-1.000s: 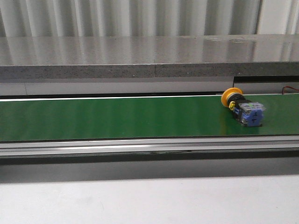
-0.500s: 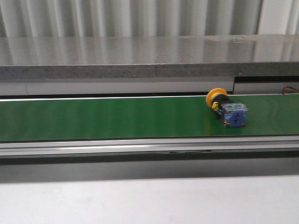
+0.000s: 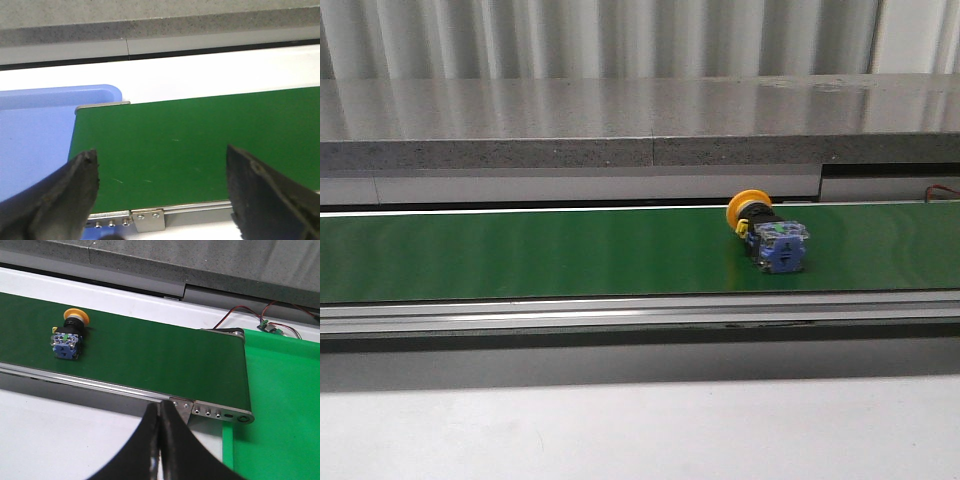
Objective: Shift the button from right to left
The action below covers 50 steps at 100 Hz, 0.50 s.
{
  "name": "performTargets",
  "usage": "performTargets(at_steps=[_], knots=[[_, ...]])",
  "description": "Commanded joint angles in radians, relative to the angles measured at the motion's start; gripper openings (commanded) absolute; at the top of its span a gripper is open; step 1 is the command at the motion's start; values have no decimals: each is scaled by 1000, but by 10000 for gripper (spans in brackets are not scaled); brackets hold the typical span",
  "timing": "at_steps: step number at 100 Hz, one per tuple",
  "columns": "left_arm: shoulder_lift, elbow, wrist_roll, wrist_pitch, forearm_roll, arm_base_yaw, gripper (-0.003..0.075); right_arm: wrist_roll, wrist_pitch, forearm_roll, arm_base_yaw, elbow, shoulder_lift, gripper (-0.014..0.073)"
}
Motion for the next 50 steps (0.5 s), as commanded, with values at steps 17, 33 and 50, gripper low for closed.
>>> performTargets(at_steps=[17,33,50], knots=[[70,-40,-7,-95,-21,-2,543,-5,-78,-1,1,-22,10,-66],[101,-99,-7,-83,-45,-20,543,-5,-78,-1,1,-22,10,-66],[170,-208,-7,-41,-47,-116,543,-5,-78,-1,1,-22,10,-66]])
